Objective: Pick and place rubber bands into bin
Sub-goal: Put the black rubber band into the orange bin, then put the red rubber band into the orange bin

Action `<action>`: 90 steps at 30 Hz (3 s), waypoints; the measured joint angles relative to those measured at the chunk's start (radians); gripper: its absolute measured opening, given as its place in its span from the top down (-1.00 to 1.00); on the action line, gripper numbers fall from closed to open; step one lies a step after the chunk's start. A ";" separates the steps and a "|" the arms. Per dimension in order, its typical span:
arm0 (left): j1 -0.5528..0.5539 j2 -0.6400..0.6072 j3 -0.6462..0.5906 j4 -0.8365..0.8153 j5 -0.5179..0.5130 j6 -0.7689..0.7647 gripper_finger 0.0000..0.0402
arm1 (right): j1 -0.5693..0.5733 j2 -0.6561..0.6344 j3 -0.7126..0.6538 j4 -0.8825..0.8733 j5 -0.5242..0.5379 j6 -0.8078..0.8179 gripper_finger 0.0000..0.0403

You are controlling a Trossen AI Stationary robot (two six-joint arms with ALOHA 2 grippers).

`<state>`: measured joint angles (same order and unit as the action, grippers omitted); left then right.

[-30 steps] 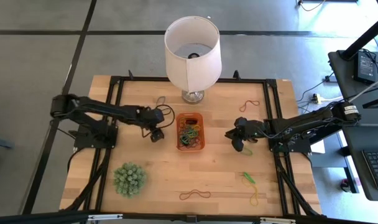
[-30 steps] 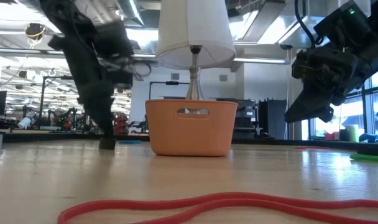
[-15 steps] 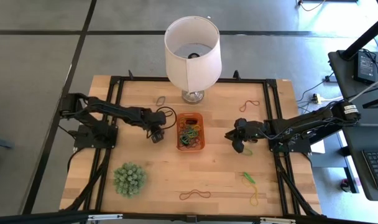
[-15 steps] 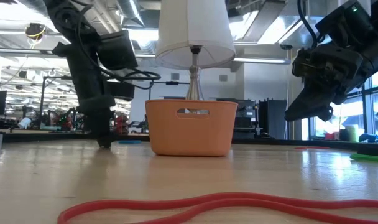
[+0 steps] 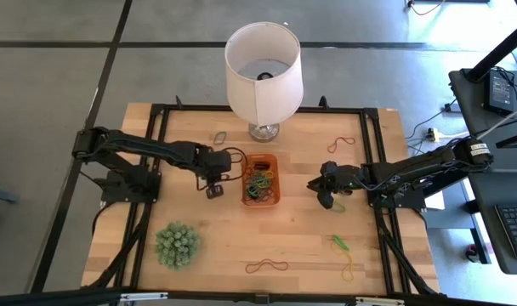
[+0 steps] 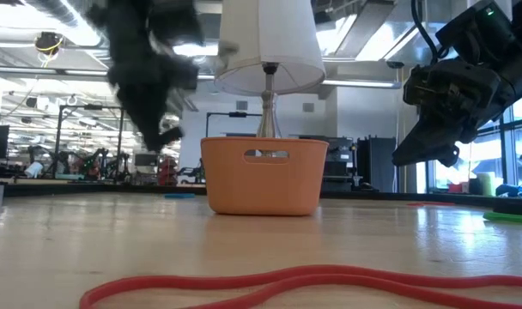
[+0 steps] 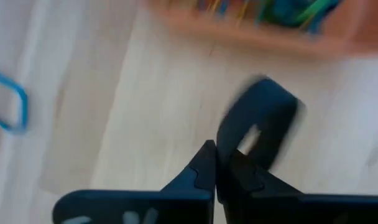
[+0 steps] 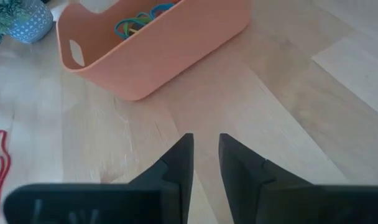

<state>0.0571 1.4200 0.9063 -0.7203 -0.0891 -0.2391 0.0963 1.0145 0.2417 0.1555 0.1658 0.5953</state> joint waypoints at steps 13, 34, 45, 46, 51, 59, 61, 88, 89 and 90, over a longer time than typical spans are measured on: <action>-0.031 0.109 0.364 0.002 -0.048 0.168 0.98 | 0.000 0.000 0.000 0.000 0.000 0.002 0.60; 0.018 0.585 0.615 -0.068 -0.046 0.226 0.98 | 0.000 0.000 0.000 -0.001 0.000 0.002 0.60; 0.030 0.592 0.614 -0.089 -0.020 0.162 0.98 | 0.000 0.000 0.000 0.000 0.000 0.002 0.60; 0.030 0.592 0.607 -0.079 -0.006 0.158 0.98 | 0.000 0.000 0.000 0.000 0.000 0.002 0.60; 0.027 0.592 0.584 -0.076 0.006 0.144 0.98 | 0.000 0.000 0.000 0.000 0.000 0.002 0.60; 0.027 0.593 0.582 -0.039 -0.022 0.078 0.95 | 0.000 0.000 0.000 0.000 0.000 0.002 0.60; 0.027 0.593 0.582 -0.039 -0.025 0.065 0.91 | 0.000 0.000 0.000 0.000 0.000 0.002 0.60; -0.036 0.368 0.543 -0.259 -0.186 0.122 0.51 | 0.000 0.000 0.000 0.001 0.000 0.002 0.60; -0.049 0.334 0.501 -0.231 -0.202 0.122 0.53 | 0.000 0.000 0.000 0.000 0.000 0.002 0.60; -0.061 0.290 0.450 -0.188 -0.211 0.122 0.55 | 0.000 0.000 0.000 -0.001 0.000 0.002 0.60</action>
<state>-0.0036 1.7100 1.3561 -0.9085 -0.3005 -0.1170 0.0963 1.0149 0.2420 0.1547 0.1658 0.5968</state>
